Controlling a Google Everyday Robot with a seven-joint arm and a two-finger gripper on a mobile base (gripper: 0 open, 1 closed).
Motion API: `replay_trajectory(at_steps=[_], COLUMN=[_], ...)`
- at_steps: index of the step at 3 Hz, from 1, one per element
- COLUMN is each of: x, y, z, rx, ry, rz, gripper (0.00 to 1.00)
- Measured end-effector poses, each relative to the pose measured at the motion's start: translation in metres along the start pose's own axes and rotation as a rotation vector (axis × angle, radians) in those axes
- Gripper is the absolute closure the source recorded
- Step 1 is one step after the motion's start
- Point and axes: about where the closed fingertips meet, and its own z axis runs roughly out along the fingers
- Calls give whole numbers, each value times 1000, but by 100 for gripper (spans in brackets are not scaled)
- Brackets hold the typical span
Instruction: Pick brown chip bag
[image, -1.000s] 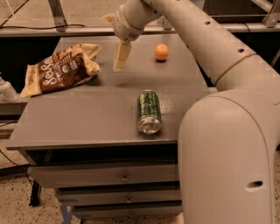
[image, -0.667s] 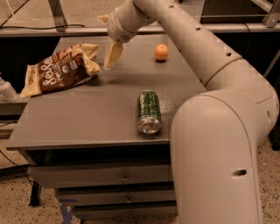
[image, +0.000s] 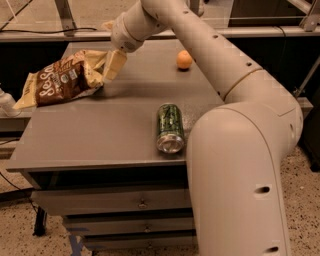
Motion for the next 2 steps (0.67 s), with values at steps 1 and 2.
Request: replay_trajectory(at_steps=[1,2], x=[2,11], y=[14,30], z=[8,10], rx=[-45,-90], ry=[-6,11], rz=[46,81], gripper=[0,0])
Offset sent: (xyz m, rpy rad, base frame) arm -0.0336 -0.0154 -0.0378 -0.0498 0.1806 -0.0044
